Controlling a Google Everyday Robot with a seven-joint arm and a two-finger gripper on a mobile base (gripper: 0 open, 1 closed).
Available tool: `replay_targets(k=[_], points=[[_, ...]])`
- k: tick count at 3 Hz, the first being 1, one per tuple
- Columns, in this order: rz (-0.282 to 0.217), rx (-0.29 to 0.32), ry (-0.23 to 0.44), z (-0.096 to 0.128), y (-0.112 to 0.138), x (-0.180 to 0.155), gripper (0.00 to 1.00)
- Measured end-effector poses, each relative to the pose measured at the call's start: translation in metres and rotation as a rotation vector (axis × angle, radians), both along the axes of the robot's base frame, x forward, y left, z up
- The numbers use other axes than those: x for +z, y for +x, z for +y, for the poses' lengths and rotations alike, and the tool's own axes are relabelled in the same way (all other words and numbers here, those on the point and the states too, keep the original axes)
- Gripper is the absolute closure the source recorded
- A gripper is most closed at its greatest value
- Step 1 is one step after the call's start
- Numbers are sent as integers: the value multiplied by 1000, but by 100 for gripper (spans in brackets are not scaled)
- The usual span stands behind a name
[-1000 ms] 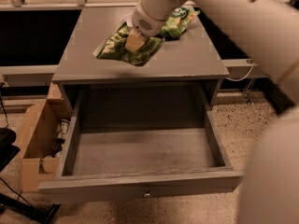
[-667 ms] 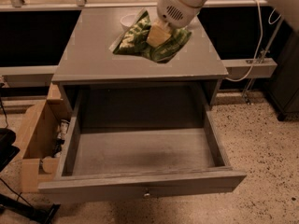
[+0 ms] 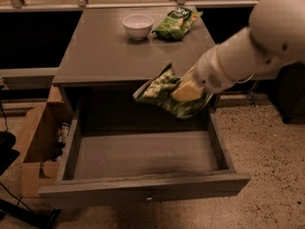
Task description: Place green jalapeno chip bag into top drawer
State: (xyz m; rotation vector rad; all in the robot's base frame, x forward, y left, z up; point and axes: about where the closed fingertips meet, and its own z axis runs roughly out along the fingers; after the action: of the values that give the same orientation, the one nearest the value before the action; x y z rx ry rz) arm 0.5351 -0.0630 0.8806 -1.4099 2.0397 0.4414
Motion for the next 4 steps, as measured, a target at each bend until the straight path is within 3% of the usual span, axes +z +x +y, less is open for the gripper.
replay_targets(k=[1,2,4], points=[[52,21,130,16,6,-83,100],[78,6,183,38,30,-149,100],[81,-2,189,40,34,-156,58]])
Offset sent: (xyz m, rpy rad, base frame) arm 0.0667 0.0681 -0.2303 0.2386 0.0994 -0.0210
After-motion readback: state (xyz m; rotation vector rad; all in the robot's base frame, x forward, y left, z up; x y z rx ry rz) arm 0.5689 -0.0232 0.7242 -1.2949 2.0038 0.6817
